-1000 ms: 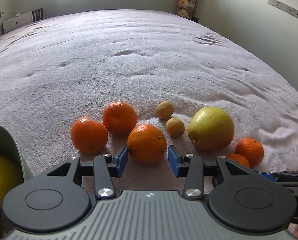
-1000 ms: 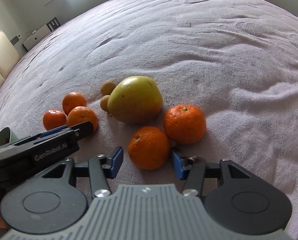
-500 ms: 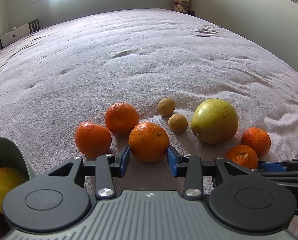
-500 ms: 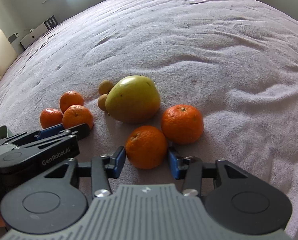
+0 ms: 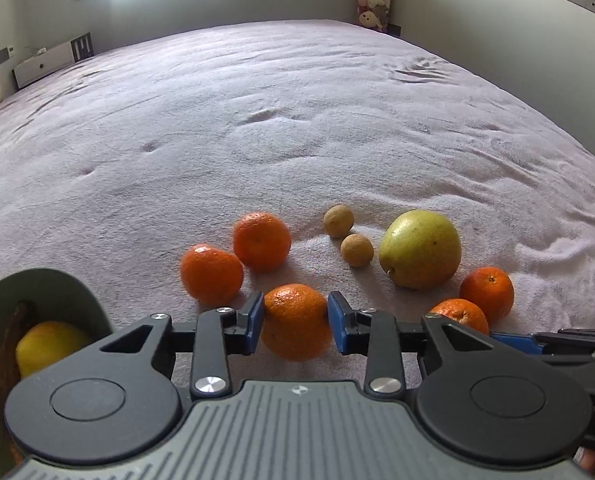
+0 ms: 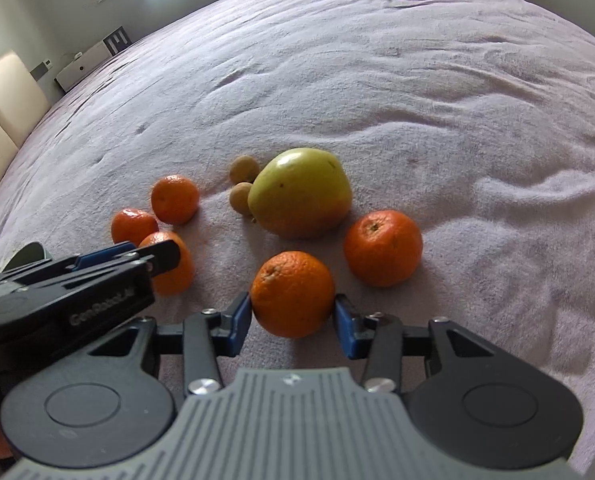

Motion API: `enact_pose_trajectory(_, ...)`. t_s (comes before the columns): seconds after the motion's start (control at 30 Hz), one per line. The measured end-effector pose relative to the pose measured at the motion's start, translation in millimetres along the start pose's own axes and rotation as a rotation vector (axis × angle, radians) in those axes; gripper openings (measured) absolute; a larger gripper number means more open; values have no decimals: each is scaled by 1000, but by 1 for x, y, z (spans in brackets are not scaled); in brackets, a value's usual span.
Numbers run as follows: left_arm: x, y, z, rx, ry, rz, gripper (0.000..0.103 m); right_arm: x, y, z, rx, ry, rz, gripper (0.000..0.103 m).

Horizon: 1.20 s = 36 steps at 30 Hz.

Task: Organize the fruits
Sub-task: 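Carry the mandarin with the right tool over the colander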

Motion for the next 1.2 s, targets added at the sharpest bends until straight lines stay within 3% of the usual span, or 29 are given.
enact_pose_trajectory(0.43,-50,2,-13,-41,39,46,37,-31,4,-28,9,98,35,42)
enact_pose_trajectory(0.77,-97,11,-45,-89,81,98,36,-58,4,-64,-15,200,47,42)
enact_pose_trajectory(0.9,-111,2,-66,-149,80,80,31,-65,-3,-92,-70,254,45,42)
enact_pose_trajectory(0.93,-114,-1,-72,-170,75,78,12,-66,-6,-101,-89,265,45,42)
enact_pose_trajectory(0.97,-117,-4,-78,-186,73,73,9,-67,-8,-108,-106,275,44,42)
enact_pose_trajectory(1.13,-118,-23,-110,-239,114,37,9,-65,-28,-141,-178,317,13,42)
enact_pose_trajectory(1.2,-117,-33,-121,-290,99,21,9,-61,-36,-150,-205,315,-2,42)
Point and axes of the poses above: each gripper's, at about its wrist camera, not at the fingertips, and x roughly the way its jaws point, z to its right, y to its top, the point moved 10 cm from there along x, roughly the way its jaws point, and after that the axes turned 11 degrees about x, right-handed, at the moved point
